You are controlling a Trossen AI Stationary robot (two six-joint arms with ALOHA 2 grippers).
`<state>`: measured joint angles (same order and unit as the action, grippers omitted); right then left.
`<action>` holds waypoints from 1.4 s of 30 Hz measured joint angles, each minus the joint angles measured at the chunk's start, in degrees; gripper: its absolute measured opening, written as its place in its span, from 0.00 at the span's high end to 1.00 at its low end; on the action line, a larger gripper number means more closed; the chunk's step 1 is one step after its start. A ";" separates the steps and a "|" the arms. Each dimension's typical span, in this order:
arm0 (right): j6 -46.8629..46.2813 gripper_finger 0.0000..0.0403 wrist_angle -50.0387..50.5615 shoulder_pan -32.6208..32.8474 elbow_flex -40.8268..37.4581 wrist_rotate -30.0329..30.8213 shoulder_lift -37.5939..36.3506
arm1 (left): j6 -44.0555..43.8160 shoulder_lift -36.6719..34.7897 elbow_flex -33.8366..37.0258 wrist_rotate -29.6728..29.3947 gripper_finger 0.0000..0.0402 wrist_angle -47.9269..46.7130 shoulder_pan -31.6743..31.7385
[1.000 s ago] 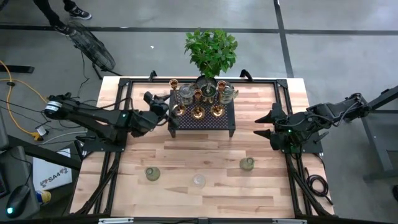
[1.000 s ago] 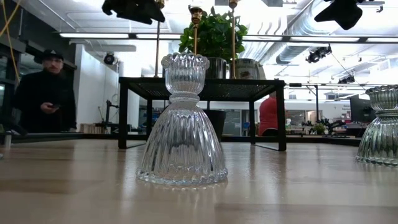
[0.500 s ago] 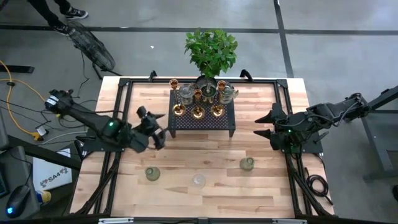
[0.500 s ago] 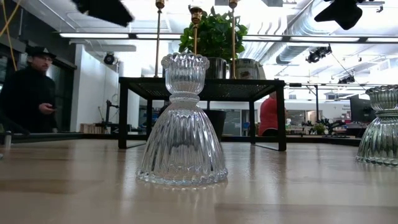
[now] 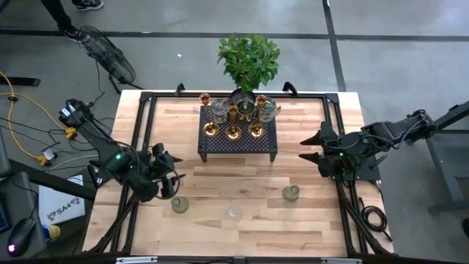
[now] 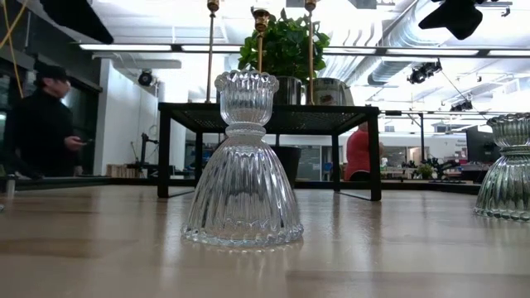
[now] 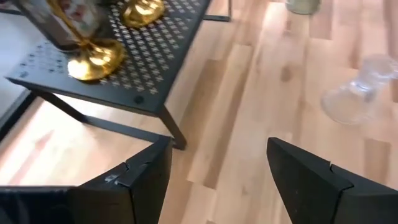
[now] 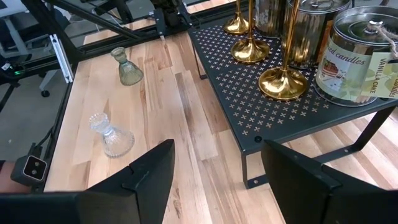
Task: Pick & Place candle stick holders
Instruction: Put the left green candle holder on the shelf
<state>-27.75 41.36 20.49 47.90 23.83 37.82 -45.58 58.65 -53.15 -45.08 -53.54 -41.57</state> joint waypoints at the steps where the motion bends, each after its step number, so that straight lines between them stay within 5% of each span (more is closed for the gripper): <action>1: -0.01 0.42 0.00 -0.02 0.00 0.00 0.00 | -0.37 0.00 0.00 0.58 0.36 0.04 -0.34; 24: 0.00 0.42 0.00 0.00 0.00 0.00 0.00 | -14.94 0.13 4.71 9.98 0.36 -0.14 -6.17; 42: -0.02 0.42 0.00 -0.01 0.00 0.00 -0.01 | -5.25 0.11 7.10 26.24 0.36 2.41 -6.22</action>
<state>-27.77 41.36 20.48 47.90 23.83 37.81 -50.83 58.76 -46.04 -18.84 -51.13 -47.79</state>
